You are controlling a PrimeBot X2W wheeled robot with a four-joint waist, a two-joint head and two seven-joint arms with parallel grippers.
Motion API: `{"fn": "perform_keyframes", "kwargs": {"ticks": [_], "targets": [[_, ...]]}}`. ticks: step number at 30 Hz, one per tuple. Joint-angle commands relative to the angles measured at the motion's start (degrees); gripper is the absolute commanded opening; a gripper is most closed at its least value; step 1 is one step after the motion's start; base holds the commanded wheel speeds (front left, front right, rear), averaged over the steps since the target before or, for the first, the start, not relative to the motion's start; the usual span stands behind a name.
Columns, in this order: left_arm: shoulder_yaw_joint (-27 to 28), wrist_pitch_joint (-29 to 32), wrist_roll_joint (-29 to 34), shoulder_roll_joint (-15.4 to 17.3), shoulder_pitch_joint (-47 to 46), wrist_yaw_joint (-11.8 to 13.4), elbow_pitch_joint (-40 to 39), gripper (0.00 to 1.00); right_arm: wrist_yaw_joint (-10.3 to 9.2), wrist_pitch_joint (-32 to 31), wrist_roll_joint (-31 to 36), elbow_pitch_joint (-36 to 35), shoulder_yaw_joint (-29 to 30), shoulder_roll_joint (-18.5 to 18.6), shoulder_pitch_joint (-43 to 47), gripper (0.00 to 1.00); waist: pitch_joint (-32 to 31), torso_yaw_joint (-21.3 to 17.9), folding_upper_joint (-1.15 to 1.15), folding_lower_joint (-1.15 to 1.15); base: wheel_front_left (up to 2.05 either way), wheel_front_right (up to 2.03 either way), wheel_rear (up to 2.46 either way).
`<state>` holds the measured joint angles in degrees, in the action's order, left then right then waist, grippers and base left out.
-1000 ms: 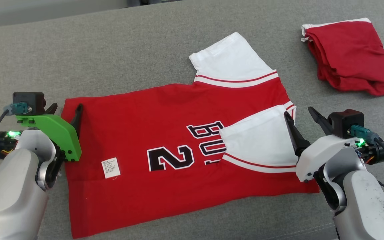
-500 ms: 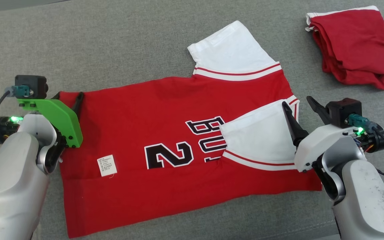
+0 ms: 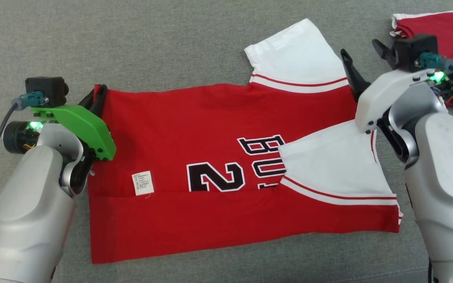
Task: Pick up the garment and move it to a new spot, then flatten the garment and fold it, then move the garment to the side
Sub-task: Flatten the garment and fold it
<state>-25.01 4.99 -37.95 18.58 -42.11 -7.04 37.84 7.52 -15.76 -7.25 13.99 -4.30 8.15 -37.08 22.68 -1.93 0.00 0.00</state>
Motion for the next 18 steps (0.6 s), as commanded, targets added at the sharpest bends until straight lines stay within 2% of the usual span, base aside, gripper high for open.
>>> {"fn": "perform_keyframes", "kwargs": {"ticks": [1, 11, 18], "targets": [[-0.34, -0.82, 0.49, -0.5, -1.26, -0.07, -0.8, 0.0, -0.09, -0.89, 0.4, 2.34, -0.51, 0.89, -3.32, 1.0, 1.34, 1.99, 0.0, 0.0, 0.0, 0.0, 0.0], [-3.45, -3.76, 1.29, -4.66, -2.58, -0.25, -3.99, 0.0, -0.08, -4.19, 3.99, 20.69, -2.56, 3.22, -18.32, 1.0, 4.03, 8.78, 0.0, 0.0, 0.0, 0.0, 0.0], [-4.68, -4.86, 0.57, -6.18, -2.9, -0.39, -4.96, 0.0, -0.08, -3.54, 5.69, 29.97, -0.03, 3.24, -23.16, 1.0, 5.58, 11.05, 0.0, 0.0, 0.0, 0.0, 0.0]]}}
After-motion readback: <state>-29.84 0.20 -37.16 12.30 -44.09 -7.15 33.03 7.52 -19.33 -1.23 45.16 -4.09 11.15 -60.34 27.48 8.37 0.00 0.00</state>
